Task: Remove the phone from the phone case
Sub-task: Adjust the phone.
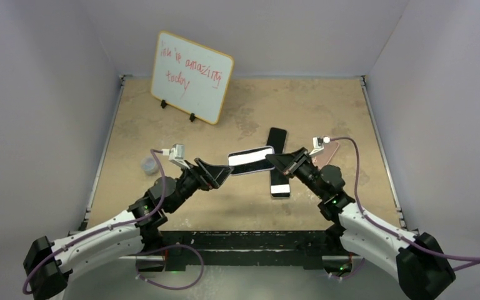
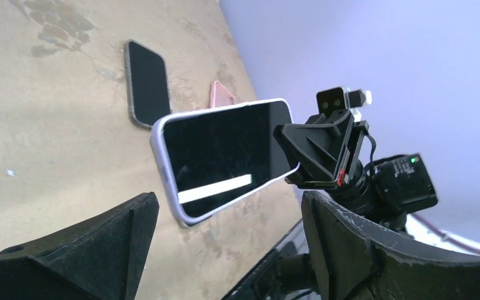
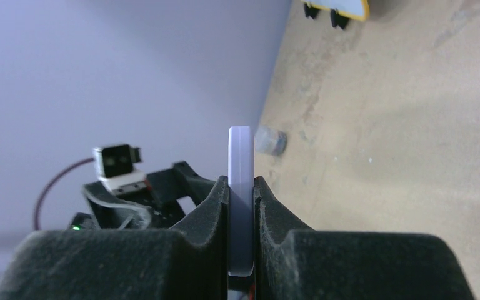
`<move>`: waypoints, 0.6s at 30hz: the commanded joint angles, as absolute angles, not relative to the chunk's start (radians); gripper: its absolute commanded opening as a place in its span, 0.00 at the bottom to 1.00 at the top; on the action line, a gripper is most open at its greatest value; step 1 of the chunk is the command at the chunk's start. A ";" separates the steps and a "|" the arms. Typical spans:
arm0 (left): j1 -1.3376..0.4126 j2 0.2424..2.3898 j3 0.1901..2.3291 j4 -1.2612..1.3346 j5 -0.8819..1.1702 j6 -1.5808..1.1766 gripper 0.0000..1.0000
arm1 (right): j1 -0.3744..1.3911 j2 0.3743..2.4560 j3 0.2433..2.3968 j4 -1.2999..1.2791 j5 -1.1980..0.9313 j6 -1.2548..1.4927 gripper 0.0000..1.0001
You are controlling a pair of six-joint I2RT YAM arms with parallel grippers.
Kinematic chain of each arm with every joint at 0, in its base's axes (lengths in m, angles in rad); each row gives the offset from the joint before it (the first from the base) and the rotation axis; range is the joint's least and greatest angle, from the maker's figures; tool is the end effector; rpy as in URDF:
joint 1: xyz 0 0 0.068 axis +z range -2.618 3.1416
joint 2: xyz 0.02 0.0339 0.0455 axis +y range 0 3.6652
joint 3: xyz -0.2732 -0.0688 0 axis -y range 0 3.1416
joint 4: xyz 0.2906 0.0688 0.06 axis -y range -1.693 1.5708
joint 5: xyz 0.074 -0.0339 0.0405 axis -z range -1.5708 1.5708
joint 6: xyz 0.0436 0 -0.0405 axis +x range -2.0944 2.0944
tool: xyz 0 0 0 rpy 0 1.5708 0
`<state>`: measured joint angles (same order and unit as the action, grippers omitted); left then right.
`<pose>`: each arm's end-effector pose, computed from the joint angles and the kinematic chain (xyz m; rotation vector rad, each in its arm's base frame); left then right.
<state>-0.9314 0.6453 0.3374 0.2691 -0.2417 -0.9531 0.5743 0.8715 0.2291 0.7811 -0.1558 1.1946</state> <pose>0.1355 -0.1648 0.2424 -0.2233 1.7471 -1.2363 0.1883 0.1299 0.2127 0.3577 1.5944 1.5275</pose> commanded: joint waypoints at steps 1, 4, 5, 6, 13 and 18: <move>-0.931 0.647 0.234 0.481 -0.243 -1.153 0.88 | 0.578 0.804 0.225 0.972 -0.068 1.264 0.00; -0.931 0.734 0.219 0.623 -0.184 -1.193 0.88 | 0.578 0.826 0.230 1.008 -0.096 1.281 0.00; -0.931 0.769 0.221 0.674 -0.150 -1.198 0.87 | 0.578 0.837 0.229 1.031 -0.109 1.294 0.00; -0.931 0.805 0.220 0.734 -0.132 -1.204 0.87 | 0.578 0.852 0.228 1.054 -0.122 1.305 0.00; -0.931 0.917 0.184 1.011 -0.101 -1.241 0.80 | 0.586 0.889 0.221 1.118 -0.159 1.329 0.00; -0.931 0.918 0.191 1.017 -0.136 -1.234 0.73 | 0.590 0.887 0.221 1.116 -0.169 1.329 0.00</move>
